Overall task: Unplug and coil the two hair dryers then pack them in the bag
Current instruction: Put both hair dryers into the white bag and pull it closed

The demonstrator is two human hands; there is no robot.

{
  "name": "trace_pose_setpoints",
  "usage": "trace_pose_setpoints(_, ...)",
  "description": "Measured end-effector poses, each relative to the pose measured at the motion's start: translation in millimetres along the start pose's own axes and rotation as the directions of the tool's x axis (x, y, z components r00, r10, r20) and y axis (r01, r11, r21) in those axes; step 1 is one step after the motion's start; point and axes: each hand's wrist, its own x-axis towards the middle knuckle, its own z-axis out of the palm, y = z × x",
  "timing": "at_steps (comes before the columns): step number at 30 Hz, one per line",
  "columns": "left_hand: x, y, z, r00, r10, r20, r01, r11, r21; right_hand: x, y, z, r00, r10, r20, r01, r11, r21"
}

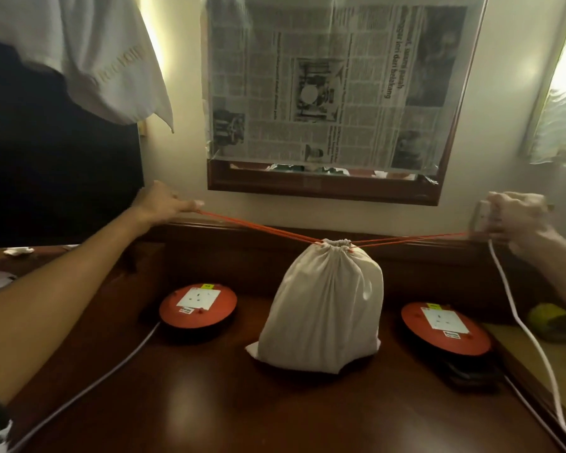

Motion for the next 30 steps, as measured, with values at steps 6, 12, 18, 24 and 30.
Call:
trace_pose_setpoints(6,0.5,-7.8,27.4,0.99,0.095,-0.106,-0.07,0.972,0.223,-12.8,25.9,12.0,0.951,-0.229,0.208,0.308,0.776,-0.55)
trace_pose_setpoints(12,-9.3,16.9,53.6,0.996,0.085,-0.01,-0.077,0.94,0.332,-87.6,32.9,95.8,0.69,-0.049,0.722,0.642,0.503,-0.579)
trace_pose_setpoints(18,-84.3,68.6,139.5,0.831,0.501,0.244,-0.554,0.79,0.263,-111.4,53.5,142.7,0.707,-0.145,0.692,0.602,0.637,-0.481)
trace_pose_setpoints(24,-90.2,83.3,157.9,0.839,0.515,0.177,-0.502,0.857,-0.116,-116.9,48.9,127.1,0.73,-0.292,0.618,0.605,0.698,-0.383)
trace_pose_setpoints(30,-95.3,77.5,162.2,0.87,0.493,-0.007,-0.477,0.839,-0.262,-114.4,57.7,120.7,0.774,-0.325,0.543,0.56,0.752,-0.349)
